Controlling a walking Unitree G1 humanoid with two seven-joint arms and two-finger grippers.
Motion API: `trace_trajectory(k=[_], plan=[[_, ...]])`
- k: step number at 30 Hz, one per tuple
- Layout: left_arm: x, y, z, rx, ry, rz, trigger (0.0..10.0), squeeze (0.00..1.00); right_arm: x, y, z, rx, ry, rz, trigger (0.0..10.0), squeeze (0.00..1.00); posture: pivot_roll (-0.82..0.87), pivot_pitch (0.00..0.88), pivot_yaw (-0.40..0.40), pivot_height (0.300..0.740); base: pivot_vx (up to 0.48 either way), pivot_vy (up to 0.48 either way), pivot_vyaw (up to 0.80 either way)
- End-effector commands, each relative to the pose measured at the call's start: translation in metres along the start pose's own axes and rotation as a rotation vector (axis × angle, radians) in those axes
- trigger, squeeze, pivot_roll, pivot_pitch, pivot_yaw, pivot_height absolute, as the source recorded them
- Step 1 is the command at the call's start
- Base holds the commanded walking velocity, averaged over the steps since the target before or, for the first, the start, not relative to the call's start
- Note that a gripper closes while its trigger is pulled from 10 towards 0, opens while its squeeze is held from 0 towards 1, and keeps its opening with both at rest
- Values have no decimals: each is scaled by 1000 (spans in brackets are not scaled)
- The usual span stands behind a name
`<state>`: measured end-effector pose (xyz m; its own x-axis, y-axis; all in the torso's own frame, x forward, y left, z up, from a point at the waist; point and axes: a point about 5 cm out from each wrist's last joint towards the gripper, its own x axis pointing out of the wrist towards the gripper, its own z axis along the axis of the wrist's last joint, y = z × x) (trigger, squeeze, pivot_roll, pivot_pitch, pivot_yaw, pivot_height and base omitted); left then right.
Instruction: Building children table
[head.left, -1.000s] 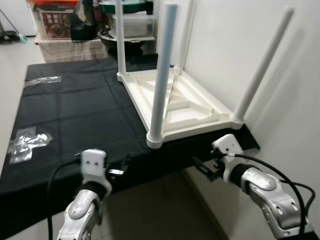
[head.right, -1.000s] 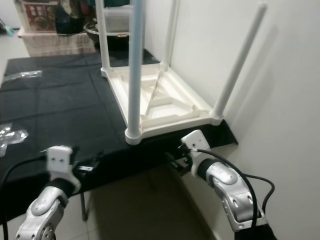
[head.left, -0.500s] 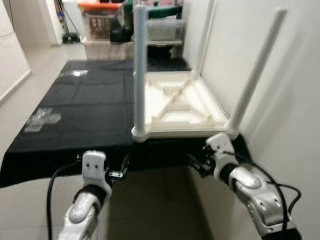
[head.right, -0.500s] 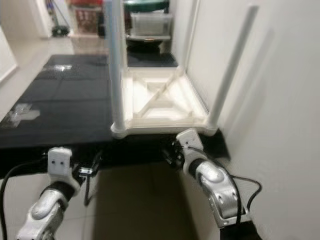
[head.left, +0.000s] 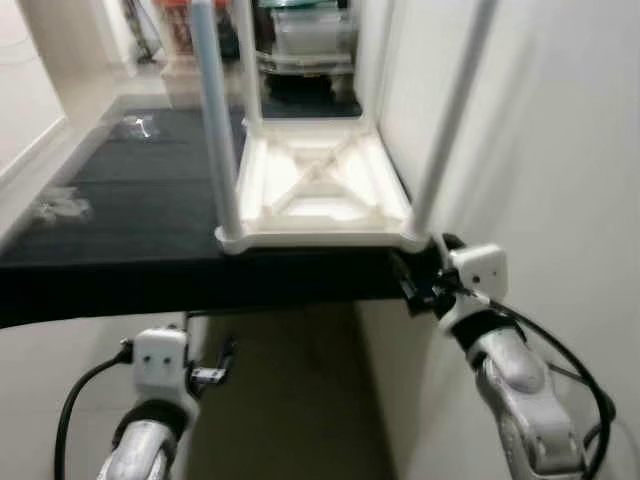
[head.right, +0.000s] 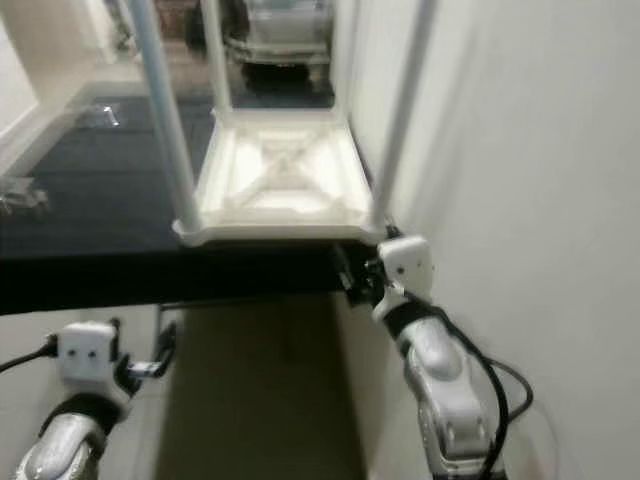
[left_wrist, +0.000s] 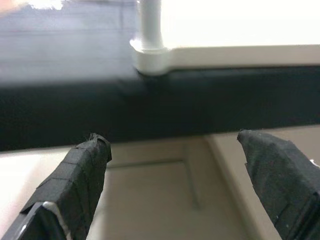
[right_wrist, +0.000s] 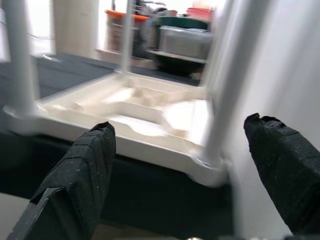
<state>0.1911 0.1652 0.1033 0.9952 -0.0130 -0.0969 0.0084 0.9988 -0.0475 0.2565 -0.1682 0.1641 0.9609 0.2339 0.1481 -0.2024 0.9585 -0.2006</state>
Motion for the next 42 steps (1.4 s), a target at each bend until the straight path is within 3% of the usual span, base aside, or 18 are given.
trace_trajectory(k=[1, 11, 15, 20, 42], plan=[[-3, 3, 4, 7, -17, 22, 10000, 0, 1, 8, 12, -22, -87, -2, 10000, 0, 60, 0, -101, 740, 0, 0, 0], [8, -5, 17, -5, -74, 5, 10000, 0, 20, 21, 20, 62, -166, 89, 10000, 0, 73, 0, -108, 740, 0, 0, 0], [8, -5, 17, -3, -75, 8, 10000, 0, 24, 25, 21, -2, -172, 123, 10000, 0, 78, 0, -109, 740, 0, 0, 200], [11, -5, 20, -8, -91, 9, 10000, 0, 32, 26, 16, 80, -145, 112, 10000, 0, 80, 0, -104, 740, 0, 0, 320], [20, -13, 26, -43, -130, -58, 10000, 0, 41, 23, 9, 32, -132, 128, 10000, 0, 72, 0, -97, 740, 39, 0, 0]])
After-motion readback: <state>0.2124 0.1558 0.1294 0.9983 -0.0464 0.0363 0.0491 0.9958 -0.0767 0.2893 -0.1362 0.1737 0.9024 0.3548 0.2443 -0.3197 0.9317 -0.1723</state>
